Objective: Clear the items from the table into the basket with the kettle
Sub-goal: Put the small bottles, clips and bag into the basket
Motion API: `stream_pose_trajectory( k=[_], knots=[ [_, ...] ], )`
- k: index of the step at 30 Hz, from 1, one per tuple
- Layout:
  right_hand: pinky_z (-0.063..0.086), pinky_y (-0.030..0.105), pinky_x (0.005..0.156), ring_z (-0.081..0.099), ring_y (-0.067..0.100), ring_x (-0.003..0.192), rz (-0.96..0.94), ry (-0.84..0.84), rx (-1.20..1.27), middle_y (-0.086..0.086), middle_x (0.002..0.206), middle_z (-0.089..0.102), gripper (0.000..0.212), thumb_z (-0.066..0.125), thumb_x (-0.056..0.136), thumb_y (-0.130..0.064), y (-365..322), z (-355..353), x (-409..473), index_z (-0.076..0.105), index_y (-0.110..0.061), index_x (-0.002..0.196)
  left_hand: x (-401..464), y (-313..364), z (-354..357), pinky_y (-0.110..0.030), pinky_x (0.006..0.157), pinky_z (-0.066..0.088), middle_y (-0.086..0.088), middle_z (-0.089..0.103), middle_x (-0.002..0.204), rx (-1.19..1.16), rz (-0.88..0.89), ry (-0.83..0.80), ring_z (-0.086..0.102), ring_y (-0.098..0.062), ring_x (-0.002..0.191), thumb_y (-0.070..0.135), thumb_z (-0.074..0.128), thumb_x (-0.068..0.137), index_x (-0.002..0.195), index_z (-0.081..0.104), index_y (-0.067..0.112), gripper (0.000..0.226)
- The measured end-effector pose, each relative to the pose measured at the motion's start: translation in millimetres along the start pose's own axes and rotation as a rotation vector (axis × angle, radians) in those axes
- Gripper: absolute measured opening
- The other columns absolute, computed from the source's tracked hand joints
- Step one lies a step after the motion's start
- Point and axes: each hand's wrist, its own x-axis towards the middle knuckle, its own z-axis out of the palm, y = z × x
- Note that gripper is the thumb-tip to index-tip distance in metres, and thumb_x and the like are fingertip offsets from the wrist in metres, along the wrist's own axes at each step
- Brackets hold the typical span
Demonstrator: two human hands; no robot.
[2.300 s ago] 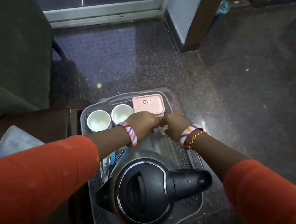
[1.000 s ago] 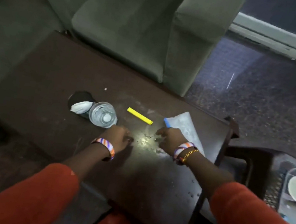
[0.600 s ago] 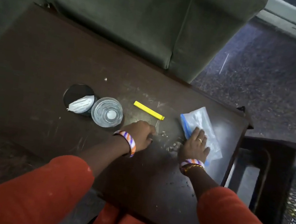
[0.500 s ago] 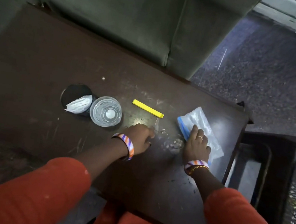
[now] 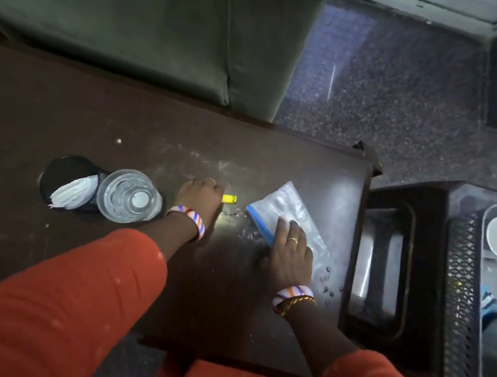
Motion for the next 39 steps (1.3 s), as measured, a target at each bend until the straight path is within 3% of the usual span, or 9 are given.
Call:
stream_pose_trajectory(
  k=[3, 8, 10, 14, 18, 20, 29, 35, 39],
  knots=[
    [0.052, 0.043, 0.087, 0.059, 0.038, 0.113, -0.131, 0.038, 0.172, 0.022, 0.126, 0.058, 0.069, 0.072, 0.066, -0.018, 2.0, -10.4, -18.3, 0.047, -0.005, 0.130, -11.3, 7.7, 7.7, -0.039, 0.087, 0.048, -0.016, 0.061, 0.115, -0.154, -0.044, -0.005, 0.059, -0.037, 0.108, 0.008, 0.046, 0.084, 0.110, 0.059, 0.010, 0.028],
    [0.038, 0.037, 0.104, 0.042, 0.029, 0.131, -0.135, 0.116, 0.533, 0.012, 0.146, 0.040, 0.054, 0.045, 0.090, -0.014, 13.4, -44.9, -50.4, 0.030, -0.011, 0.142, -27.7, 56.6, -10.1, -0.023, 0.059, 0.042, -0.013, 0.067, 0.074, -0.947, -0.169, 0.109, 0.063, -0.024, 0.065, -0.001, 0.064, 0.073, 0.092, 0.067, -0.001, 0.018],
    [0.041, 0.040, 0.102, 0.045, 0.028, 0.128, -0.044, 0.170, 0.634, 0.011, 0.143, 0.044, 0.052, 0.040, 0.091, -0.019, 26.3, -62.8, -58.8, 0.030, -0.016, 0.142, -31.7, 93.0, -33.0, -0.017, 0.055, 0.045, 0.002, 0.061, 0.064, -1.203, -0.067, 0.054, 0.056, 0.001, 0.048, -0.002, 0.067, 0.071, 0.097, 0.066, 0.006, 0.028],
    [0.034, 0.020, 0.095, 0.050, 0.025, 0.123, 0.158, 0.427, 0.891, 0.013, 0.135, 0.053, 0.050, 0.042, 0.091, -0.017, 70.5, -103.4, -77.8, 0.035, -0.012, 0.140, -33.6, 174.9, -86.3, -0.023, 0.061, 0.050, 0.008, 0.060, 0.065, -1.336, 0.222, 0.003, 0.056, 0.009, 0.045, -0.007, 0.064, 0.074, 0.090, 0.062, 0.017, 0.029],
    [0.031, 0.011, 0.077, 0.057, 0.022, 0.104, 0.332, 0.763, 0.892, 0.011, 0.112, 0.065, 0.042, 0.045, 0.085, -0.015, 128.5, -127.0, -97.4, 0.052, -0.005, 0.125, -42.1, 252.6, -119.1, -0.023, 0.070, 0.051, -0.007, 0.067, 0.078, -1.255, 0.419, -0.049, 0.063, 0.005, 0.063, -0.007, 0.057, 0.081, 0.100, 0.064, 0.006, 0.024],
    [0.030, 0.017, 0.066, 0.060, 0.032, 0.092, 0.454, 0.841, 0.870, 0.012, 0.098, 0.067, 0.029, 0.048, 0.086, -0.006, 159.5, -130.4, -102.9, 0.054, -0.007, 0.114, -47.0, 280.8, -127.0, -0.029, 0.085, 0.051, -0.020, 0.070, 0.101, -1.177, 0.432, -0.051, 0.068, -0.020, 0.091, -0.003, 0.058, 0.082, 0.109, 0.063, -0.002, 0.027],
    [0.041, 0.036, 0.074, 0.060, 0.042, 0.095, 0.682, 0.513, 0.826, 0.032, 0.100, 0.062, 0.035, 0.039, 0.083, 0.012, 230.6, -84.3, -100.9, 0.060, 0.001, 0.108, -38.8, 299.2, -80.8, -0.029, 0.098, 0.042, -0.015, 0.059, 0.123, -0.565, 0.506, -0.122, 0.055, -0.028, 0.116, 0.016, 0.060, 0.083, 0.118, 0.060, 0.007, 0.036],
    [0.019, 0.028, 0.059, 0.060, 0.038, 0.082, 0.638, 0.550, 0.931, 0.031, 0.086, 0.065, 0.026, 0.042, 0.094, -0.010, 240.5, -65.6, -89.1, 0.062, 0.005, 0.088, -20.9, 273.0, -54.4, -0.037, 0.109, 0.032, -0.016, 0.032, 0.149, -0.103, 0.404, -0.045, 0.032, -0.032, 0.135, 0.026, 0.055, 0.085, 0.129, 0.049, 0.013, 0.047],
    [0.015, 0.029, 0.057, 0.053, 0.031, 0.071, 0.616, 0.558, 0.904, 0.030, 0.082, 0.063, 0.025, 0.042, 0.096, -0.013, 240.3, -63.8, -93.2, 0.060, 0.004, 0.087, -20.1, 248.3, -40.0, -0.043, 0.110, 0.031, -0.021, 0.021, 0.152, -0.158, 0.245, 0.007, 0.021, -0.036, 0.140, 0.022, 0.059, 0.082, 0.127, 0.051, 0.012, 0.047]
  ],
)
